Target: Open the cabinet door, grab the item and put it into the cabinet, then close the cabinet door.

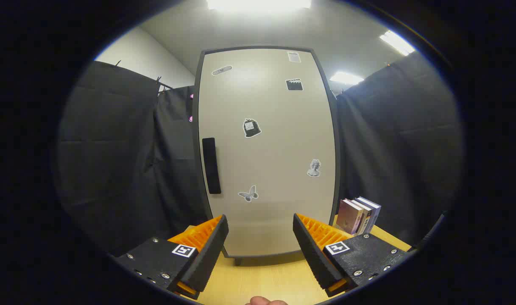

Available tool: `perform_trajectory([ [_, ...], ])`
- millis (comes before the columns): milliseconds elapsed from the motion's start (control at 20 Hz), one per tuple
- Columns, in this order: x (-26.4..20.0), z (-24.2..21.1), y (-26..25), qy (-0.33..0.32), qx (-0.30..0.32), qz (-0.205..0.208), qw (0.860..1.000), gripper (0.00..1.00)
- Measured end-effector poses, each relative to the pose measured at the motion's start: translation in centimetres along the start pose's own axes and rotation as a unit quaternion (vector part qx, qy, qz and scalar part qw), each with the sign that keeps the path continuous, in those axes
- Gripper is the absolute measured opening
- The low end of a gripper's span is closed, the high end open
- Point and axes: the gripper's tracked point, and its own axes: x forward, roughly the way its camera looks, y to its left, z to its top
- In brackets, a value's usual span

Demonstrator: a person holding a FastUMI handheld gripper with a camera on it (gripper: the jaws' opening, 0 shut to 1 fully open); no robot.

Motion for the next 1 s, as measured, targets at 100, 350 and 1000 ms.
perform_trajectory([
  [100, -0.1, -0.1, 0.1, 0.001, -0.004, 0.002, 1.0, 0.95],
  [350, -0.3, 0.5, 0.2, -0.004, -0.011, 0.009, 1.0, 0.95],
  [1000, -0.6, 1.6, 0.6, -0.006, 0.006, 0.011, 1.0, 0.95],
])
